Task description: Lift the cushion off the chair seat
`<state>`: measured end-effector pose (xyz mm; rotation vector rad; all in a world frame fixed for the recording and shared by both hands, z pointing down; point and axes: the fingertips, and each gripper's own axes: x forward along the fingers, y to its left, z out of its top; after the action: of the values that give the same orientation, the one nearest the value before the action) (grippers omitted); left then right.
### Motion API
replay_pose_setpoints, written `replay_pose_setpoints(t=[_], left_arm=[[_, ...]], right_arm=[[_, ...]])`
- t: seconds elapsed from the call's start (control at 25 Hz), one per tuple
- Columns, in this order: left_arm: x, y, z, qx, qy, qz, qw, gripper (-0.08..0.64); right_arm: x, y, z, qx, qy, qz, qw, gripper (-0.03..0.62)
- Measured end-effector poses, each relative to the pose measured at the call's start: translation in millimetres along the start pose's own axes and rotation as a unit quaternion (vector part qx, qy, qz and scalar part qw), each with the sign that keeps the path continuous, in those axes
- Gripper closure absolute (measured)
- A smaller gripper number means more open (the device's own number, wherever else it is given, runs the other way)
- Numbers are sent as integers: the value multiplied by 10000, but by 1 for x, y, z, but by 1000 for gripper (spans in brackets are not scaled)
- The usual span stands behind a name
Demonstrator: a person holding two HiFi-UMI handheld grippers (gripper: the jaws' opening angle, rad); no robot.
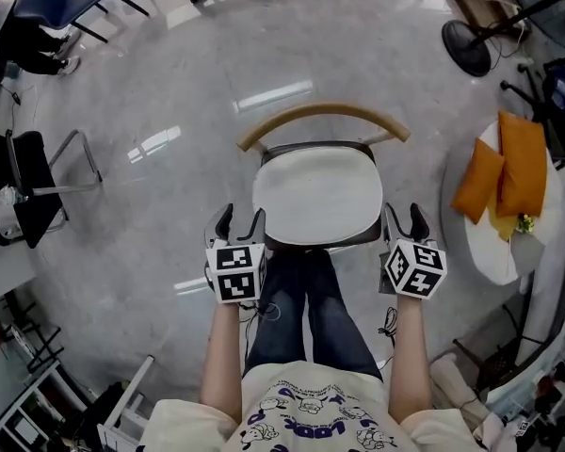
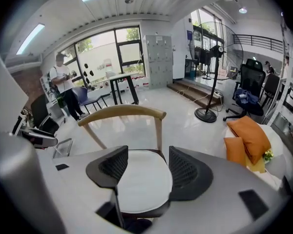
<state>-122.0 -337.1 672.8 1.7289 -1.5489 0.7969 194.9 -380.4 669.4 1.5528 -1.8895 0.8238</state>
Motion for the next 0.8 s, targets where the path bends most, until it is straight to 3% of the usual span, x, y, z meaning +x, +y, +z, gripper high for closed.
replay_pose_setpoints(t=[0.44, 0.8], left_arm=[[117, 17, -91, -404, 707, 45, 9967, 308], [207, 10, -158, -473, 1150, -127, 9922, 301]], right_arm=[[117, -27, -101, -95, 756, 65, 9971, 319], [195, -56, -176, -254, 1225, 121, 9921, 324]])
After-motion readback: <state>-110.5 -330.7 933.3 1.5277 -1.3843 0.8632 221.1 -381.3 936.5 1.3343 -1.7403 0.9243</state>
